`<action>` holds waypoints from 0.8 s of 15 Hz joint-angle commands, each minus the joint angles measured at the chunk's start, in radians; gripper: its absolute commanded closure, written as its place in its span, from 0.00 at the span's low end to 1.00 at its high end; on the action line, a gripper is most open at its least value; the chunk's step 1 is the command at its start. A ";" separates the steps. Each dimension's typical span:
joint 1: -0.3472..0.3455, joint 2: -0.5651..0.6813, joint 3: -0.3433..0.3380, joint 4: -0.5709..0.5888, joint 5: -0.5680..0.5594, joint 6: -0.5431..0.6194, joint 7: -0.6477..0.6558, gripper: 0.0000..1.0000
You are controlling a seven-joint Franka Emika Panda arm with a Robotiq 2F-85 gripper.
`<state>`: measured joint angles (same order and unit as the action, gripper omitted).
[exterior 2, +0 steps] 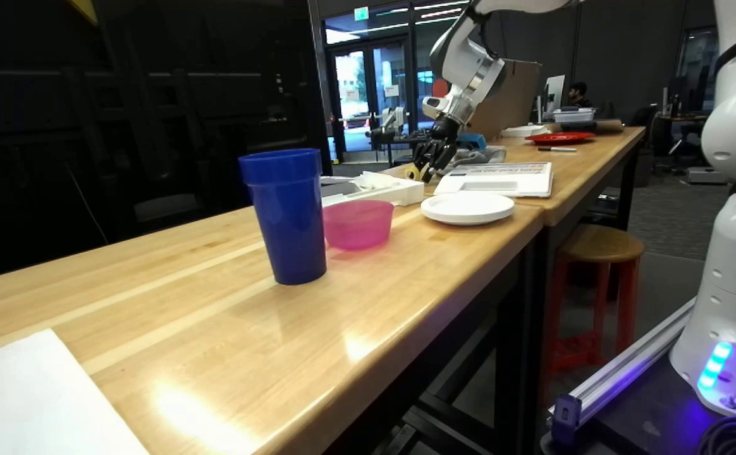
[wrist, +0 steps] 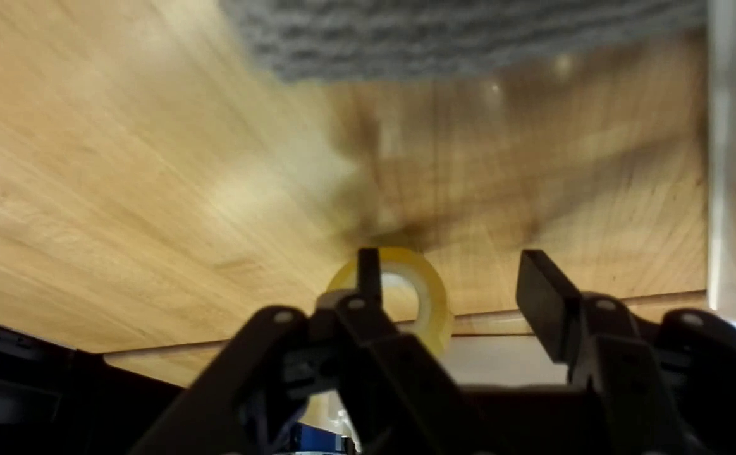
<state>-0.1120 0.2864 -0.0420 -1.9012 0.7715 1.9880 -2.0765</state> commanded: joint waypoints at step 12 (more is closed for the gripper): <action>-0.012 -0.080 0.002 -0.031 -0.050 -0.018 -0.010 0.00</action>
<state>-0.1159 0.2866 -0.0422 -1.8869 0.7557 1.9665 -2.0851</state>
